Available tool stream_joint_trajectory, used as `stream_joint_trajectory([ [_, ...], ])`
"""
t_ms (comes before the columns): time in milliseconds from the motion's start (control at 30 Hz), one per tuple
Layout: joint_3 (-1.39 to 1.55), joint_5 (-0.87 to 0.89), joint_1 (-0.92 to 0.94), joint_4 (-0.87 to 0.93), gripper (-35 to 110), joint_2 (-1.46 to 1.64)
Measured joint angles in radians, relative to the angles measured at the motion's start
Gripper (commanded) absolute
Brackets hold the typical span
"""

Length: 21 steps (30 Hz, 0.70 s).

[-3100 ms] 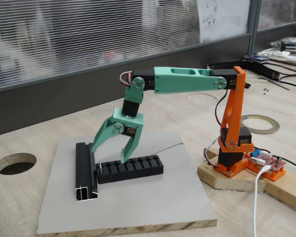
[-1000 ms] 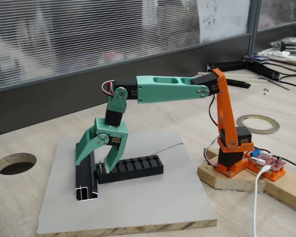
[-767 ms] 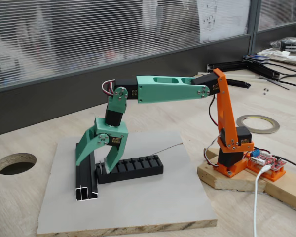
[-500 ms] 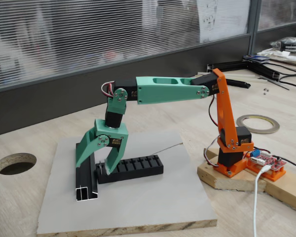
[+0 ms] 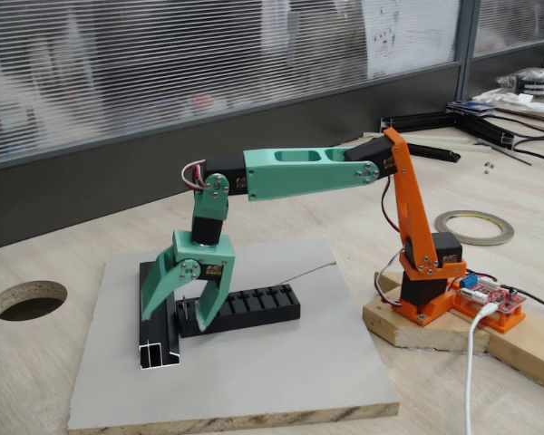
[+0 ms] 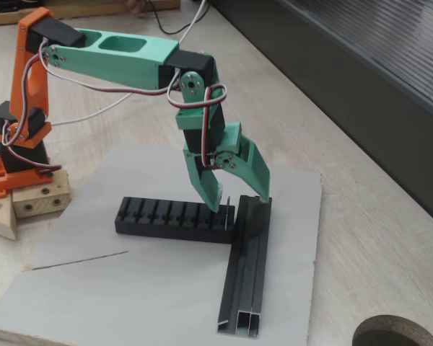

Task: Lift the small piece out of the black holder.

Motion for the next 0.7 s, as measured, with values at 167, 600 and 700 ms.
stream_joint_trajectory([
  [167, 0.0, 0.0, -0.002, 0.0, 60, 0.0],
  [600, -0.005, 0.0, -0.003, 0.0, 57, 0.0],
  [700, -0.005, 0.0, -0.003, 0.0, 48, 0.0],
])
